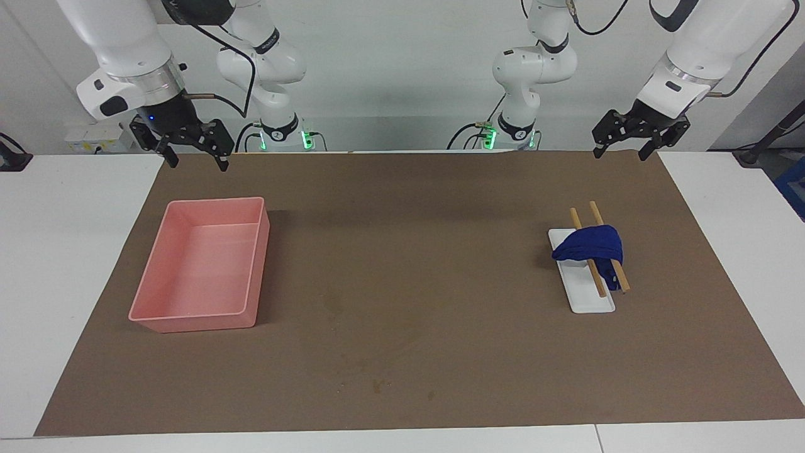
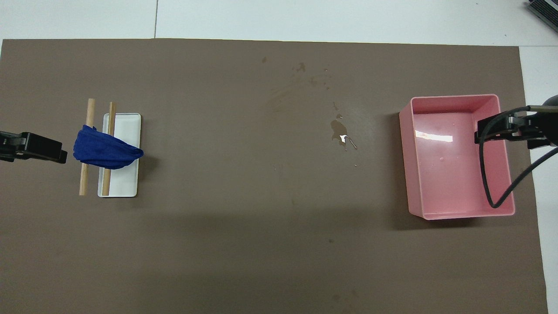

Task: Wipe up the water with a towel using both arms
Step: 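Move the left gripper toward the blue cloth on the white tray, then grasp the blue cloth with the left gripper and lift it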

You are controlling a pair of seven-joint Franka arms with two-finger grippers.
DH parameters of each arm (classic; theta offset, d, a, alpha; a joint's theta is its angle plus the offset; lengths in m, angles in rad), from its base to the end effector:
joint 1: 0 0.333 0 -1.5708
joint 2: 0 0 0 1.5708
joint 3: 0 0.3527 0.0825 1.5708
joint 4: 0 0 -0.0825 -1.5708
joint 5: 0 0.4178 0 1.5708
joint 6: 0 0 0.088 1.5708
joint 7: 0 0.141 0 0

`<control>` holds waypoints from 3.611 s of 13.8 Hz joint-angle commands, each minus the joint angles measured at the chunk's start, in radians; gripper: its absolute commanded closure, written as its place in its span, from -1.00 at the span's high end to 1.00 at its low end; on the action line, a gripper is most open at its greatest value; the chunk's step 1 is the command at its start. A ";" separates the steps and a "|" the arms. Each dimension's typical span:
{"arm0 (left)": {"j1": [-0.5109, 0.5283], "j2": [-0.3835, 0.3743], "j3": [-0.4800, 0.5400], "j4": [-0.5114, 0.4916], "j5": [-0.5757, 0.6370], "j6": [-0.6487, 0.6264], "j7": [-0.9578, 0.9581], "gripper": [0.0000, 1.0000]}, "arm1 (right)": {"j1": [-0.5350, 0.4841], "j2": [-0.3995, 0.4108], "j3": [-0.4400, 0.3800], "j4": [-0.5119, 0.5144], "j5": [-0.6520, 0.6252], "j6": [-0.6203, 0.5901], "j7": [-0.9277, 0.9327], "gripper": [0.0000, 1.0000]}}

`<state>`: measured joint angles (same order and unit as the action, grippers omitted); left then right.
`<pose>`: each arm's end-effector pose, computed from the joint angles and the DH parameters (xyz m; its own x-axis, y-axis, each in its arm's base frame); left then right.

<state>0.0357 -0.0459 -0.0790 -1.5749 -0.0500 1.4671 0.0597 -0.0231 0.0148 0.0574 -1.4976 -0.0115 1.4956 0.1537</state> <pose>0.5585 -0.0327 0.6429 0.9924 -0.1075 -0.0590 -0.1046 -0.9933 0.0499 0.5853 0.0181 0.6487 0.9927 -0.1200 -0.0149 -0.1198 -0.9927 0.0131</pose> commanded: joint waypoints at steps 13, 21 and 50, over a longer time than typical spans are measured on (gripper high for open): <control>0.059 -0.083 -0.004 -0.362 0.019 0.499 0.017 1.00 | -0.014 -0.032 0.009 -0.041 -0.016 0.002 -0.019 1.00; 0.075 0.049 -0.002 -0.552 0.070 0.874 0.011 1.00 | -0.014 -0.035 0.009 -0.047 -0.015 0.002 -0.020 1.00; 0.030 0.041 -0.024 -0.266 0.038 0.472 -0.310 -1.00 | -0.014 -0.045 0.009 -0.065 -0.012 0.006 -0.019 1.00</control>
<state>0.0969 0.0044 -0.0924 -1.9300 0.0231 2.0528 -0.1126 -0.0256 -0.0058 0.0573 -1.5373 -0.0115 1.4953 0.1537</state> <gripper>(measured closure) 0.855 0.000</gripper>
